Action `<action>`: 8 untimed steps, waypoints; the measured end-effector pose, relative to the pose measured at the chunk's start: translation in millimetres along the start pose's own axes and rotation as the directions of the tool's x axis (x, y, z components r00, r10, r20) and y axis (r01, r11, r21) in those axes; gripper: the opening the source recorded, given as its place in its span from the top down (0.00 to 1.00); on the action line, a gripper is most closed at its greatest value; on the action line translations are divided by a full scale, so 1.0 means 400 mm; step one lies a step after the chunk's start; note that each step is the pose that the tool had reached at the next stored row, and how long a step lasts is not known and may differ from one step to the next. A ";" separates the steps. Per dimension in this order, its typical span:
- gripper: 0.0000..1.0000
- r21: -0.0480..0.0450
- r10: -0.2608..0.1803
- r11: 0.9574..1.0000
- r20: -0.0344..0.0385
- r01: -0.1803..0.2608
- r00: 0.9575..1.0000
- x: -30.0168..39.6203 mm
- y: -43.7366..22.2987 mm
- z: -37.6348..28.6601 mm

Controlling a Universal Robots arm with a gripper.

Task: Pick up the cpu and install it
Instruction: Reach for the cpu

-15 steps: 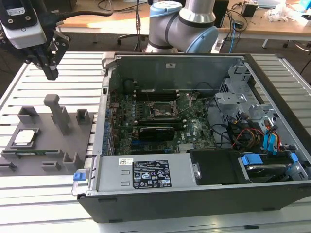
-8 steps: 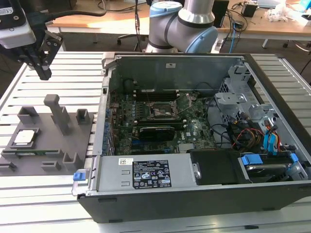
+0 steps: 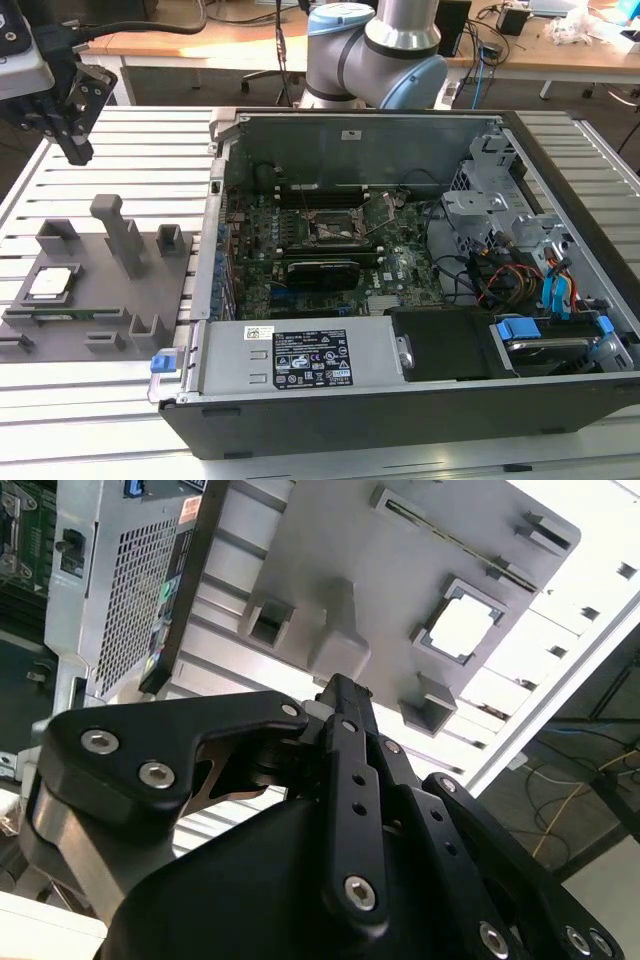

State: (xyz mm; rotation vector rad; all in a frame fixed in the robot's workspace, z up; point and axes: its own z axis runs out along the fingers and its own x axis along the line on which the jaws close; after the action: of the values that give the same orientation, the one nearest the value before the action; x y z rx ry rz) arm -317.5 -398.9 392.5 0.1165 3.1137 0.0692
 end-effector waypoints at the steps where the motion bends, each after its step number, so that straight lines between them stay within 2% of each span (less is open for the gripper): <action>1: 0.89 0.000 0.000 1.000 0.000 0.000 1.000 0.004 0.000 0.000; 8: 0.89 0.000 0.000 1.000 0.000 0.000 1.000 0.025 -0.002 0.007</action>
State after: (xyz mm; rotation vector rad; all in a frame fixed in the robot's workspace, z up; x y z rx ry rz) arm -327.6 -398.8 389.3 0.1167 3.1137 0.0692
